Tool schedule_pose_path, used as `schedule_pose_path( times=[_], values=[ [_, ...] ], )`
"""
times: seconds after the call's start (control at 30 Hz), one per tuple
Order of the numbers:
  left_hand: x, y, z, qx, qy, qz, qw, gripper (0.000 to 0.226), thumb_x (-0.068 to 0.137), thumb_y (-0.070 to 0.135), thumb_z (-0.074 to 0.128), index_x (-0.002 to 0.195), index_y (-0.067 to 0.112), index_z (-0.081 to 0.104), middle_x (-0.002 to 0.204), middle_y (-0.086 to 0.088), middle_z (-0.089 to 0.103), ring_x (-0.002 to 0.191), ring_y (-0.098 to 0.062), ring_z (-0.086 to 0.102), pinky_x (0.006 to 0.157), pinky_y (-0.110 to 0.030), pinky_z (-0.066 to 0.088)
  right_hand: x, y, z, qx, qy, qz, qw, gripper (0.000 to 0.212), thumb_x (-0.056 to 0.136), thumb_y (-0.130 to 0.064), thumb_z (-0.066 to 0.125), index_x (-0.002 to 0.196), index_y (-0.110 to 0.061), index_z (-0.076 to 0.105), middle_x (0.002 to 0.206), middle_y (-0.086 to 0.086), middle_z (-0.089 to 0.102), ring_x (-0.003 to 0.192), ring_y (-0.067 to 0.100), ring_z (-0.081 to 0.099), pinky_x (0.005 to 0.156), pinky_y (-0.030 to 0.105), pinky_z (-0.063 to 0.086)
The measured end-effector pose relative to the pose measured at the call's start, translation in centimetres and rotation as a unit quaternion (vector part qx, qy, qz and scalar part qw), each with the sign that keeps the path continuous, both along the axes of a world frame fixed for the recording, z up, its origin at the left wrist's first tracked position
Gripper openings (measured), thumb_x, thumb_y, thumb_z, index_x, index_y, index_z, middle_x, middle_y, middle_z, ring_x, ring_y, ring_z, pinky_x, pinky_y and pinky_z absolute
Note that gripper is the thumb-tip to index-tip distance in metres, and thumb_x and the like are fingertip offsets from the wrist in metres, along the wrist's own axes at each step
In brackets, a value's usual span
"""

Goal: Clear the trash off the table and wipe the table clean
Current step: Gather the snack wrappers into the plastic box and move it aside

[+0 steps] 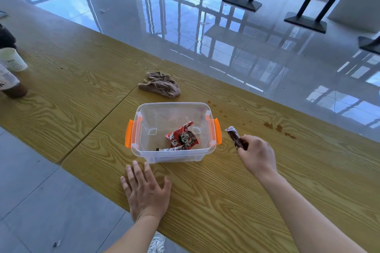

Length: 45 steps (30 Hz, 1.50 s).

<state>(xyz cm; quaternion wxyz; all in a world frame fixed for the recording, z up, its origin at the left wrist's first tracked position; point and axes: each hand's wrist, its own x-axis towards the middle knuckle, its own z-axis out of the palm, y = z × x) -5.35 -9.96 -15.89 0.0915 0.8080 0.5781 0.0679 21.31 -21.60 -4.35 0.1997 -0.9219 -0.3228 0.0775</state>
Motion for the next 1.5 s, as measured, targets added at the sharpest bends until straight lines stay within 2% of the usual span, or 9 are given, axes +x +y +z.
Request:
schedule_pose_path(
  times=[0.3,0.5,0.67,0.77,0.93,1.13,1.23,1.33,1.5],
  values=[
    [0.1,0.0,0.2,-0.008,0.002,-0.001,1.000,0.082,0.082,0.062,0.034,0.142,0.007,0.042,0.156,-0.022,0.028,0.147,-0.038,0.013,0.119,-0.057,0.011,-3.0,5.3,8.0,0.131,-0.062,0.119,0.982,0.013,0.083,-0.017,0.069,0.093,-0.025,0.073,0.083,-0.005,0.067,0.074,0.019,0.060,0.063,0.035,0.049],
    [0.0,0.0,0.0,-0.007,-0.001,-0.003,1.000,0.082,0.081,0.061,0.036,0.142,0.007,0.042,0.155,-0.022,0.029,0.147,-0.039,0.014,0.118,-0.058,0.011,-6.1,11.3,6.6,-0.014,-0.009,0.242,0.970,0.022,0.076,-0.010,0.058,0.087,-0.022,0.072,0.079,0.001,0.068,0.079,0.029,0.061,0.062,0.038,0.052],
    [-0.1,0.0,0.0,-0.009,-0.001,-0.006,1.000,0.082,0.081,0.061,0.037,0.144,0.008,0.038,0.156,-0.022,0.027,0.147,-0.039,0.014,0.118,-0.058,0.010,-7.4,14.7,4.4,-0.079,0.020,0.273,0.959,0.028,0.080,-0.013,0.060,0.102,-0.025,0.072,0.100,0.002,0.071,0.099,0.026,0.060,0.085,0.040,0.047],
    [-0.1,-0.1,0.1,-0.013,0.004,-0.006,1.000,0.082,0.082,0.061,0.038,0.144,0.008,0.038,0.156,-0.022,0.027,0.147,-0.038,0.014,0.119,-0.058,0.010,-7.7,15.7,3.6,-0.071,0.060,0.274,0.957,0.029,0.085,-0.022,0.069,0.113,-0.026,0.069,0.109,0.001,0.070,0.108,0.023,0.059,0.087,0.035,0.048],
    [-0.1,0.0,0.2,-0.015,0.014,-0.007,1.000,0.083,0.082,0.062,0.038,0.145,0.007,0.040,0.156,-0.021,0.028,0.147,-0.038,0.015,0.119,-0.058,0.010,-7.0,14.7,3.7,-0.019,0.045,0.251,0.967,0.026,0.084,-0.028,0.070,0.110,-0.028,0.071,0.100,-0.007,0.072,0.104,0.018,0.062,0.095,0.039,0.045],
    [-0.2,0.0,0.1,-0.008,0.006,-0.007,1.000,0.083,0.081,0.062,0.038,0.142,0.006,0.043,0.154,-0.023,0.031,0.146,-0.040,0.018,0.117,-0.059,0.014,-4.0,10.6,7.0,0.121,0.006,0.172,0.978,0.018,0.085,-0.023,0.070,0.103,-0.024,0.074,0.086,-0.012,0.071,0.079,0.010,0.065,0.074,0.030,0.052],
    [-0.2,0.0,-0.1,0.001,0.003,-0.008,1.000,0.083,0.081,0.062,0.037,0.141,0.005,0.044,0.153,-0.023,0.032,0.146,-0.040,0.018,0.117,-0.059,0.014,-1.1,7.3,7.3,0.143,-0.014,0.091,0.985,0.018,0.084,-0.021,0.071,0.101,-0.024,0.074,0.081,-0.014,0.069,0.077,0.009,0.064,0.073,0.031,0.052],
    [-0.1,0.0,-0.2,0.009,0.002,-0.006,1.000,0.083,0.081,0.062,0.036,0.141,0.005,0.044,0.153,-0.023,0.033,0.146,-0.040,0.018,0.117,-0.059,0.014,2.1,4.6,5.0,0.060,-0.001,0.031,0.998,0.024,0.084,-0.021,0.070,0.109,-0.022,0.072,0.086,-0.010,0.068,0.082,0.014,0.064,0.075,0.033,0.051],
    [0.0,0.0,-0.3,0.018,-0.003,-0.003,1.000,0.083,0.081,0.061,0.035,0.140,0.004,0.045,0.152,-0.024,0.033,0.146,-0.040,0.017,0.118,-0.058,0.011,3.9,2.2,-0.5,-0.159,0.013,0.049,0.986,0.047,0.089,-0.032,0.066,0.134,-0.032,0.055,0.129,0.000,0.054,0.117,0.023,0.047,0.089,0.037,0.048]
  ],
)
